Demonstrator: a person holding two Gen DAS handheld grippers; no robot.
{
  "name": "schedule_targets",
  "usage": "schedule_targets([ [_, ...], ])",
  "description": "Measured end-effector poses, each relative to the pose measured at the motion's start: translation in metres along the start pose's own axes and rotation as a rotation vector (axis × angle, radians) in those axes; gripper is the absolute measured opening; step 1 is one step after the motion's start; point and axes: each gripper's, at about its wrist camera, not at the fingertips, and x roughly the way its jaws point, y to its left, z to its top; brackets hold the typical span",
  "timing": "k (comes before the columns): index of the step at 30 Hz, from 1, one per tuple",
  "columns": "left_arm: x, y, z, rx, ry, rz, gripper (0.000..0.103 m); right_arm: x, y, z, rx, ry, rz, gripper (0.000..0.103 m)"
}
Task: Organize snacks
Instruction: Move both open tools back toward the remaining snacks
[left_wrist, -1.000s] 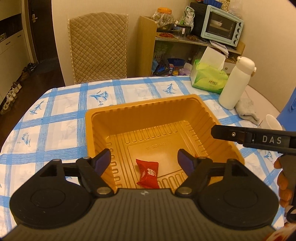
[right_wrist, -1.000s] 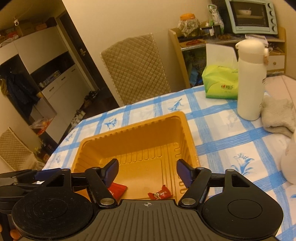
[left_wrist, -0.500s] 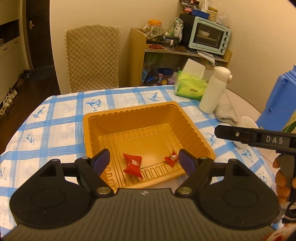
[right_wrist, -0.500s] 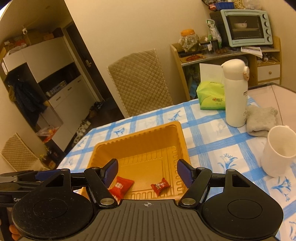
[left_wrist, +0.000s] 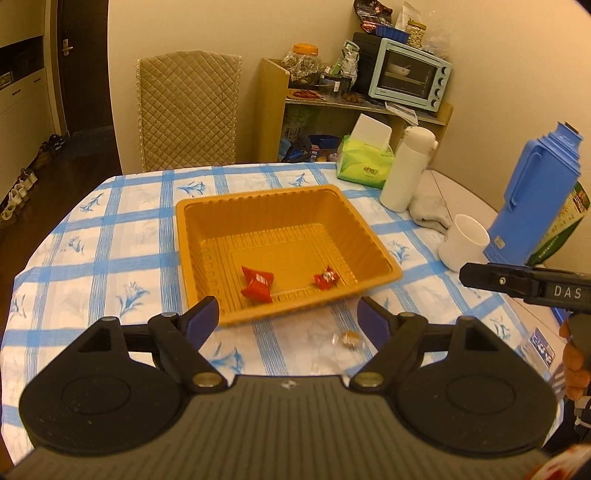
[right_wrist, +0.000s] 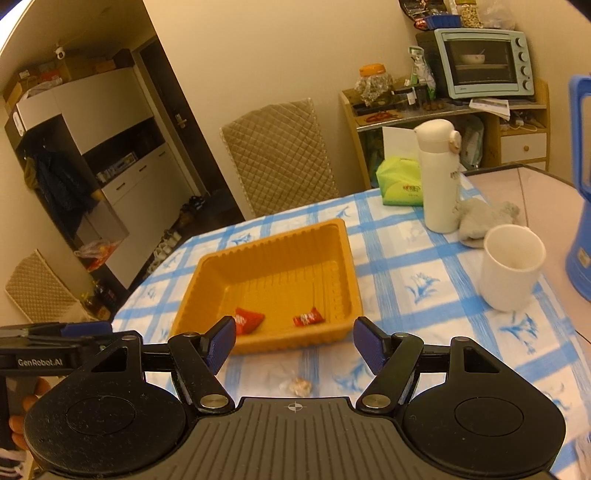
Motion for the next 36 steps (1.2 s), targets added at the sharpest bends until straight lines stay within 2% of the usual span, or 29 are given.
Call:
schedule_targets([
  [9, -0.023, -0.008, -0.03, -0.006, 0.009, -0.015, 0.08, -0.036, -0.008, -0.028, -0.008, -0.008, -0.016, 0.07],
  [17, -0.035, -0.01, -0.059, -0.008, 0.031, -0.004, 0.08, -0.053, -0.016, -0.053, -0.004, 0.02, -0.049, 0.07],
  [28, -0.037, 0.002, -0.095, -0.047, 0.088, 0.05, 0.08, -0.055, -0.029, -0.094, 0.009, 0.113, -0.096, 0.07],
  [36, -0.034, 0.003, -0.11, -0.053, 0.123, 0.061, 0.08, -0.05, -0.03, -0.118, -0.022, 0.169, -0.102, 0.07],
])
